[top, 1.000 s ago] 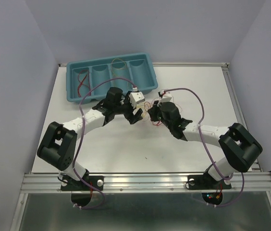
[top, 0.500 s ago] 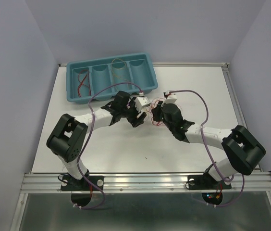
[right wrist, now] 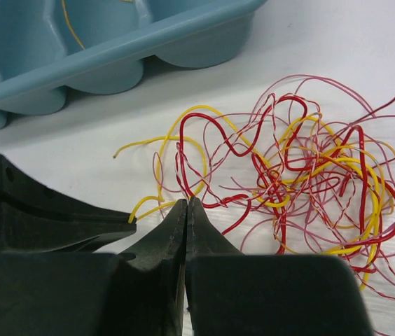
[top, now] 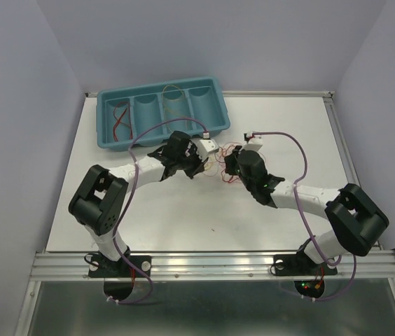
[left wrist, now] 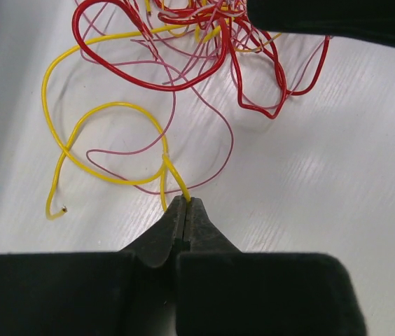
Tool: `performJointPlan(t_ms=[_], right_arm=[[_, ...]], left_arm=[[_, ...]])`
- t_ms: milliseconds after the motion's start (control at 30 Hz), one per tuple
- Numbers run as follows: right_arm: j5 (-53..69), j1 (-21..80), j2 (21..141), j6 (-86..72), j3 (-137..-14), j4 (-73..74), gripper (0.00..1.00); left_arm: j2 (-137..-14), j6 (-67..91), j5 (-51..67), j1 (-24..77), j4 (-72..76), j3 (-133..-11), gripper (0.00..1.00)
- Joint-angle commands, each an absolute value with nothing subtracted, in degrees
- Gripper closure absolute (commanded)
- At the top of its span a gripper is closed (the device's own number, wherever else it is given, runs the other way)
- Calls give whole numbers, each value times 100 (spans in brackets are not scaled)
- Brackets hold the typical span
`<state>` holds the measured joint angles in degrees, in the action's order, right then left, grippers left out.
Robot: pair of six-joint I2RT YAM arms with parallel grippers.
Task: Untangle the cables
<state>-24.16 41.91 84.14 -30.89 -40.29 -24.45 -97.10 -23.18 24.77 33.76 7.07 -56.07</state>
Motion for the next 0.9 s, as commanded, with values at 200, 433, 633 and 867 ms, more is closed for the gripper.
performJointPlan(t_ms=[200,433,633,867], right_arm=[[-3444,3551,8009,-4429,-3710,-1846,99],[-3876,3375,7603,-4588,-3472,-1767,99],[-3885,3375,7743,-4658,-3560,-1635,99],[-3955,3366,7655,-4781,-3472,-1635,100]], left_arm=[[-7272,-2549,2742,3401,545,-5362,100],[-6233,-2461,1960,3366,160,-5791,100],[-5845,-2242,1486,3331,-430,-7100,100],[-6354,-1881,326,3331,-536,-9138,100]])
